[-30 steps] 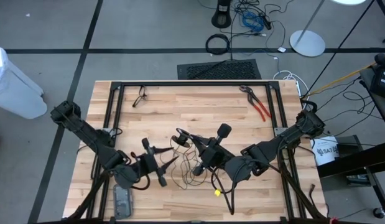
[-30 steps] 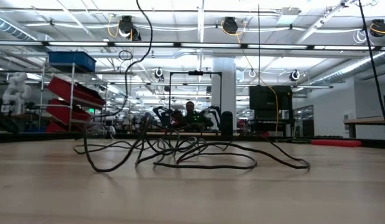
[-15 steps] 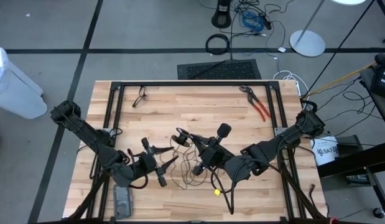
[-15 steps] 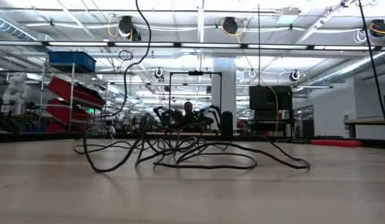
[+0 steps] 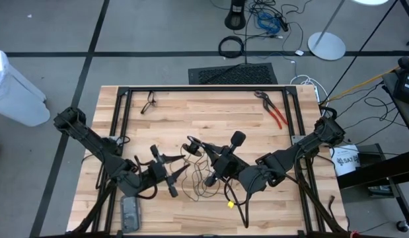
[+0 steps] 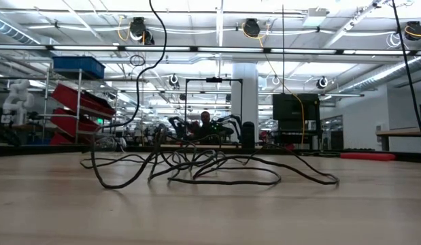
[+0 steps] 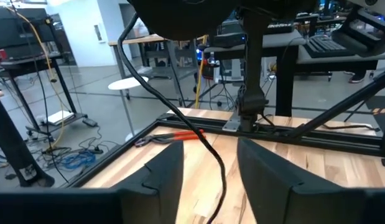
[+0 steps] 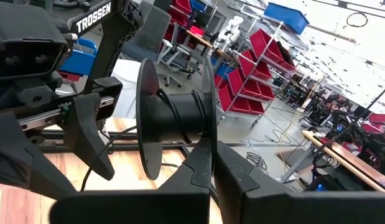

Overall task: Coil cords
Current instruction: Coil the black wire onto the spool

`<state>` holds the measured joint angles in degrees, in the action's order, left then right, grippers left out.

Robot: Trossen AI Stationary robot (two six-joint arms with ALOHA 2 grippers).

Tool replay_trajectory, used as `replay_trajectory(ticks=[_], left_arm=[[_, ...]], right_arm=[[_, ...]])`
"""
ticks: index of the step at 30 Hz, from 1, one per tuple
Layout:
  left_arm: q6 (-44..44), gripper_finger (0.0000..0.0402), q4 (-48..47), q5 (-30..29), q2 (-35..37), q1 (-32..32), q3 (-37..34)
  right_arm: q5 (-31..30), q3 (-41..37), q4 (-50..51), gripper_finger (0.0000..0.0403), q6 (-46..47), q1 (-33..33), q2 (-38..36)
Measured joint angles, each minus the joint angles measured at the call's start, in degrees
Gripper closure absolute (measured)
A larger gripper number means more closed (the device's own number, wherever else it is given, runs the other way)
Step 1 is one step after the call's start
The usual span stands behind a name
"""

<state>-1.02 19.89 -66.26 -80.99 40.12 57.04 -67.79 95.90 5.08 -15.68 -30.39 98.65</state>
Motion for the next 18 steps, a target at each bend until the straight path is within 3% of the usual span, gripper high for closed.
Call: replay_trajectory(ticks=[15, 18], left_arm=[[-4.7, 0.0388, 1.9, 0.3, 0.0, 0.4, 0.0], [-5.8, 0.0396, 1.9, 0.4, 0.0, 0.4, 0.0]], right_arm=[[0.0, 0.0, 0.0, 0.0403, 0.0, 0.0, 0.0], [0.2, 0.0, 0.0, 0.0403, 0.1, 0.0, 0.0]])
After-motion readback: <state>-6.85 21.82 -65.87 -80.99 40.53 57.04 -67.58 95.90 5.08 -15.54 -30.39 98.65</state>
